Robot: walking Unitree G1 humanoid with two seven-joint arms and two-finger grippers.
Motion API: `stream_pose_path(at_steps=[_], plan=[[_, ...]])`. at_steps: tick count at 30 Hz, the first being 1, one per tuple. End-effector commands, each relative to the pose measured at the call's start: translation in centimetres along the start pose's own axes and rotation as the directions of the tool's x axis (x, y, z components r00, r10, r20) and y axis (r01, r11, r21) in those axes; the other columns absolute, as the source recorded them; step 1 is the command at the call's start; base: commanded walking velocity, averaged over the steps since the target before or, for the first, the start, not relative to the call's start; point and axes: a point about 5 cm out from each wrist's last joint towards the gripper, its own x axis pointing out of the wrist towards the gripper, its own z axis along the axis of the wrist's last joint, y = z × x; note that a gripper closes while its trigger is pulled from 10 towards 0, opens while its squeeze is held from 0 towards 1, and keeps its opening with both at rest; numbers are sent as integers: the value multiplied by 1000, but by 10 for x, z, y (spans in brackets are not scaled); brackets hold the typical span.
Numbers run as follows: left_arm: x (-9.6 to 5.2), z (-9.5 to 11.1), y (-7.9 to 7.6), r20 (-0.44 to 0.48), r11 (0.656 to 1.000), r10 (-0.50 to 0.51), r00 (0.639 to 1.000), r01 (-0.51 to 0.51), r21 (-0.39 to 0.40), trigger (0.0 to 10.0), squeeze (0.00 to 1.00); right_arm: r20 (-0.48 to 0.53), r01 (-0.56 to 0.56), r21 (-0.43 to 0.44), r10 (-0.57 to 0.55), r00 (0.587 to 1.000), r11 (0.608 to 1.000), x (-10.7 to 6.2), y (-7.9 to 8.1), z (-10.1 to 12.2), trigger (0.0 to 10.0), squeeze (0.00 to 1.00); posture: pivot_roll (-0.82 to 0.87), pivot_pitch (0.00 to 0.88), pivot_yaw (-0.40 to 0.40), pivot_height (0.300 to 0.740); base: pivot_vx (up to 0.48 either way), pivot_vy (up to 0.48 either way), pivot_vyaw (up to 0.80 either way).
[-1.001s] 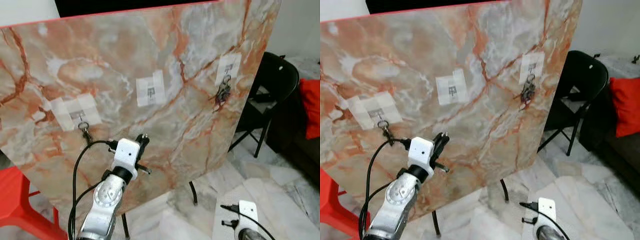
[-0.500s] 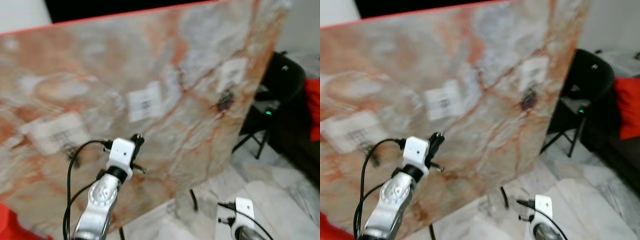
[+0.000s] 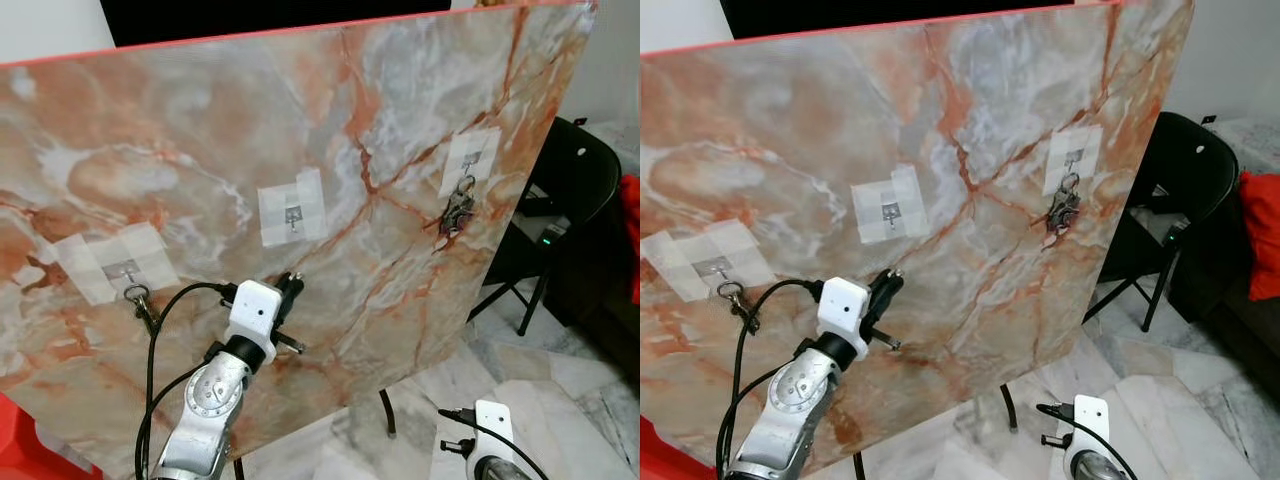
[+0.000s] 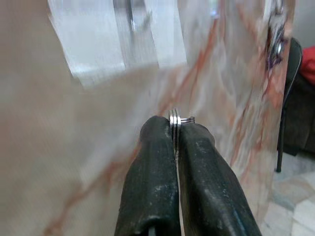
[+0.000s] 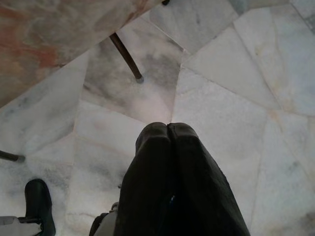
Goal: Hang keys on a hook
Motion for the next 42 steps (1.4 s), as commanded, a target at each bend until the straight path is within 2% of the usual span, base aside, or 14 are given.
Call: stream_pose_path(at_steps=[1, 10, 21, 24, 30, 34, 42], plan=[[-1, 13, 0, 56, 1000, -15, 998, 14, 18, 10000, 0, -5, 8, 6, -8, 1000, 1000, 0, -3, 0, 10000, 0, 40, 0, -32, 736, 0, 0, 0], [5, 31, -1, 111, 998, -40, 993, 36, 44, 10000, 0, -6, 9, 3, -9, 1000, 1000, 0, -2, 0, 10000, 0, 40, 0, -29, 736, 0, 0, 0], [15, 41, 3, 141, 998, 6, 990, -15, 62, 10000, 0, -6, 8, 6, -8, 1000, 1000, 0, -1, 0, 10000, 0, 34, 0, -21, 736, 0, 0, 0], [18, 47, 6, 174, 997, 29, 984, -40, 60, 10000, 0, -4, 8, 10, -8, 1000, 1000, 0, -1, 0, 10000, 0, 32, 0, -17, 736, 0, 0, 0], [18, 48, 6, 177, 998, 33, 984, -43, 55, 10000, 0, -4, 8, 11, -8, 1000, 1000, 0, -1, 0, 10000, 0, 32, 0, -17, 736, 0, 0, 0], [23, 51, 11, 179, 992, 69, 981, -86, 88, 10000, 0, -4, 8, 14, -8, 1000, 1000, 0, 0, 0, 10000, 0, 33, 0, -17, 736, 0, 0, 0], [23, 50, 12, 172, 990, 82, 982, -100, 98, 10000, 0, -4, 8, 14, -8, 1000, 1000, 0, 0, 0, 10000, 0, 33, 0, -17, 736, 0, 0, 0]])
